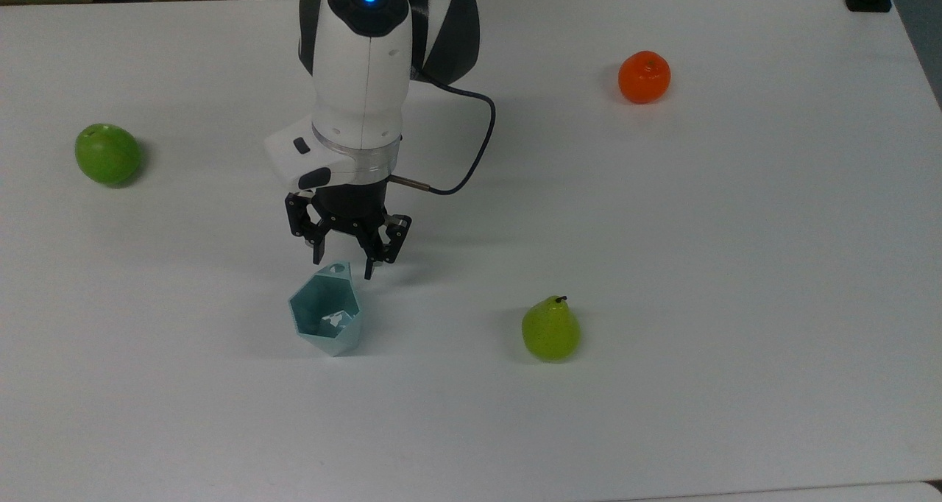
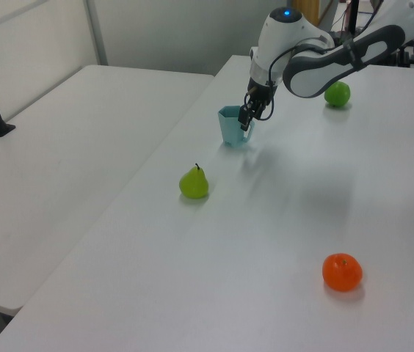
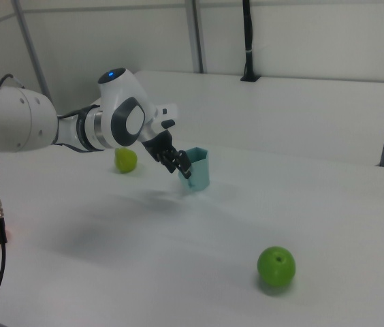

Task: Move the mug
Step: 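Lower the open gripper onto the rim of the light-blue mug, then close the gripper on the mug rim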

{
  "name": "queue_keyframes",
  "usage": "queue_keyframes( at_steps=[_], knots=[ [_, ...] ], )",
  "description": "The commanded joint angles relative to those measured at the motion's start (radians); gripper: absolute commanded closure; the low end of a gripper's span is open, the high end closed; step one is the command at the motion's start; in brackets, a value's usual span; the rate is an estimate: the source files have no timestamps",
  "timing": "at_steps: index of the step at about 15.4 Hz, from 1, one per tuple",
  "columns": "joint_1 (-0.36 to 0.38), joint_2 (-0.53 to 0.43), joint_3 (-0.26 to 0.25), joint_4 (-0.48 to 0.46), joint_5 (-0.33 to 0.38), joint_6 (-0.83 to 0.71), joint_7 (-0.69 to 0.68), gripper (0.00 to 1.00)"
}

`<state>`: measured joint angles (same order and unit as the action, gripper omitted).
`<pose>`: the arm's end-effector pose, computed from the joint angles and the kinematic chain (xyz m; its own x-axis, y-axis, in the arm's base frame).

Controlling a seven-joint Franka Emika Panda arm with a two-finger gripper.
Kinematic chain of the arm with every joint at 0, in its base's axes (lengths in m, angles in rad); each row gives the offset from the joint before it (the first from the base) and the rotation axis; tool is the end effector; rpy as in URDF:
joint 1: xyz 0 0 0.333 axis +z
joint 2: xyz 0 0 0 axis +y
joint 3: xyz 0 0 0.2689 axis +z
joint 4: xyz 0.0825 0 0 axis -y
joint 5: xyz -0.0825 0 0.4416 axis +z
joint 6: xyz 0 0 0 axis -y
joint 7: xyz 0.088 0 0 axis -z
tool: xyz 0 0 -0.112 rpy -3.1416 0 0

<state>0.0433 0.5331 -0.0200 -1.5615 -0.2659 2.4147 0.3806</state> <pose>0.7501 0.0169 0.2950 0.9221 -0.1485 0.3574 -0.2004 -0.9732 0.1126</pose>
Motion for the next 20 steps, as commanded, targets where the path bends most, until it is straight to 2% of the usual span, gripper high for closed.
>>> queue_keyframes(
  at_steps=[1, 6, 9, 18, 20],
  knots=[
    [0.010, 0.027, -0.014, 0.001, -0.029, 0.027, 0.003, 0.34],
    [0.007, 0.050, -0.014, -0.002, -0.050, 0.124, 0.008, 0.37],
    [0.006, 0.056, -0.014, 0.000, -0.053, 0.126, 0.006, 0.40],
    [0.004, 0.062, -0.014, -0.003, -0.095, 0.126, 0.003, 0.95],
    [0.004, 0.062, -0.014, -0.003, -0.101, 0.126, 0.003, 1.00]
  ],
)
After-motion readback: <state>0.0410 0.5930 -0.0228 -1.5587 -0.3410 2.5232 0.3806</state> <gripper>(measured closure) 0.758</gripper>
